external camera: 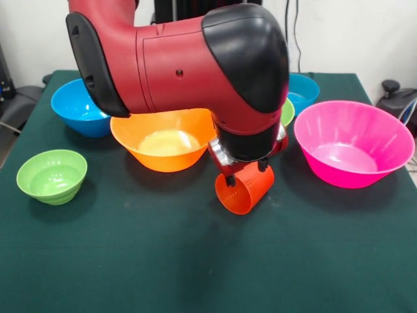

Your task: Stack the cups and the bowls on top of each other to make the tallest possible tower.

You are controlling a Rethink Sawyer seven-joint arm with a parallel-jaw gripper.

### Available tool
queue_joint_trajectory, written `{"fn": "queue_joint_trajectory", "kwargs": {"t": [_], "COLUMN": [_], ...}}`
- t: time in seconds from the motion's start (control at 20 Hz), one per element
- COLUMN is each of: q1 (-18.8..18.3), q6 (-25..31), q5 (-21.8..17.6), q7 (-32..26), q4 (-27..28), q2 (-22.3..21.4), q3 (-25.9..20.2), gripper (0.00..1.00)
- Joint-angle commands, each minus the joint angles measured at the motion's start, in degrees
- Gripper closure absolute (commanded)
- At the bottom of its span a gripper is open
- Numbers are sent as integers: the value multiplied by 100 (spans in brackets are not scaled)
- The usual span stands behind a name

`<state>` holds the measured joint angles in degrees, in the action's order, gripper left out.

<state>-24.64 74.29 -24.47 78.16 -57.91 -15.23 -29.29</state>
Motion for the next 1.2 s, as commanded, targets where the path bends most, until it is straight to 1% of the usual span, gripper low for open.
{"fn": "queue_joint_trajectory", "kwargs": {"t": [0.05, 0.3, 0.4, 0.55, 0.65, 0.7, 0.75, 0.9, 0.95, 1.1, 1.2], "q1": [-64, 3, 16, 73, 73, 88, 52, 28, 27, 33, 26], "q6": [-581, -728, -832, -866, -902, -951, -1059, -1065, -1108, -925, -952], "q5": [-428, -464, -480, -439, -361, -306, -239, -84, -52, -2, -19], "q7": [-326, -296, -262, -131, -14, 75, 108, 380, 392, 269, 159], "q4": [-611, -519, -607, -618, -729, -700, -764, -857, -881, -699, -696], "q2": [-42, 111, 133, 167, 155, 187, 194, 181, 172, 214, 195], "q3": [280, 349, 392, 425, 429, 397, 345, 367, 370, 361, 334], "gripper": [0, 0, 0, 0, 0, 0, 100, 100, 100, 100, 100]}}
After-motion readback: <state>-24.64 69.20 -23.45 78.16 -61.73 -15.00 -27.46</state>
